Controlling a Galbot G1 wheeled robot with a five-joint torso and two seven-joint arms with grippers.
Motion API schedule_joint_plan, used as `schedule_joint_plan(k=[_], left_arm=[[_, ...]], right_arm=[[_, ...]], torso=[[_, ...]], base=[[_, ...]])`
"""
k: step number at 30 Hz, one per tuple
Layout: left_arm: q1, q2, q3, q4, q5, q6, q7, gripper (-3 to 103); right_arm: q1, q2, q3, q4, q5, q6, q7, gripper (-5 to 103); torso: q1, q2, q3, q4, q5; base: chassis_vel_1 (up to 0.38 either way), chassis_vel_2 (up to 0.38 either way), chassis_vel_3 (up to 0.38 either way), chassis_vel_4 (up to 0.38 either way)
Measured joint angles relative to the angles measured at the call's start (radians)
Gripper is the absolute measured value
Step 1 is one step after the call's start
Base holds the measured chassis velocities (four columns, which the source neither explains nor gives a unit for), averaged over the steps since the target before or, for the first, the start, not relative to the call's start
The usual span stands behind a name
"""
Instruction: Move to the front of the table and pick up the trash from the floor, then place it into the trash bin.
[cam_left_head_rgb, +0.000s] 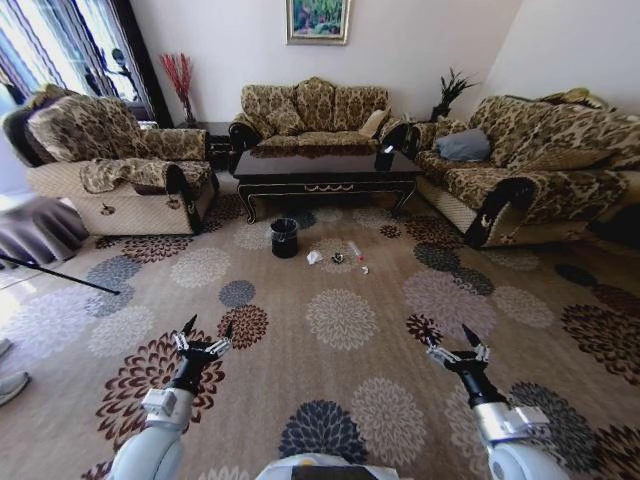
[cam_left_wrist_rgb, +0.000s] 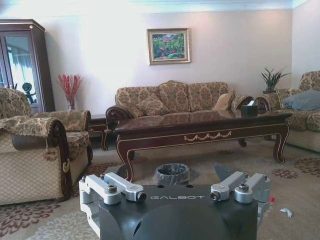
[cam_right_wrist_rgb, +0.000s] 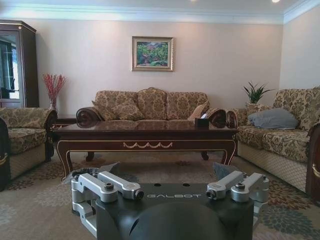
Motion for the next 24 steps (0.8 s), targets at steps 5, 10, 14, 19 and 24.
schedule_joint_plan(k=[5, 10, 14, 19, 24], left_arm=[[-0.005, 0.000, -0.001, 0.001, -0.003, -0.004, 0.001, 99], [-0.007, 0.003, -0.003, -0.010, -0.009, 0.001, 0.003, 99], [0.002, 0.001, -0.006, -0.021, -0.007, 0.001, 0.003, 99], [0.028, 0.002, -0.022, -0.037, -0.003, -0.004, 0.003, 99], [0.093, 0.019, -0.052, -0.055, 0.014, -0.028, 0.009, 99]], right_arm=[[-0.001, 0.000, 0.001, 0.003, 0.000, -0.001, 0.000, 100], [0.000, 0.001, 0.001, 0.006, 0.000, -0.002, 0.000, 100], [0.000, 0.001, 0.001, 0.006, 0.000, -0.002, 0.000, 100], [0.000, 0.000, 0.001, 0.006, 0.000, 0.000, 0.000, 100], [0.027, -0.007, -0.019, -0.013, -0.045, 0.010, -0.002, 100]], torso=[[-0.008, -0.021, -0.012, 0.0000, 0.0000], [-0.018, -0.042, -0.024, 0.0000, 0.0000], [-0.024, -0.056, -0.032, 0.0000, 0.0000], [-0.032, -0.077, -0.045, -0.0001, 0.0000], [-0.045, -0.110, -0.065, 0.0001, 0.0000]], base=[[0.000, 0.000, 0.000, 0.000], [0.000, 0.000, 0.000, 0.000], [0.000, 0.000, 0.000, 0.000], [0.000, 0.000, 0.000, 0.000], [0.000, 0.000, 0.000, 0.000]])
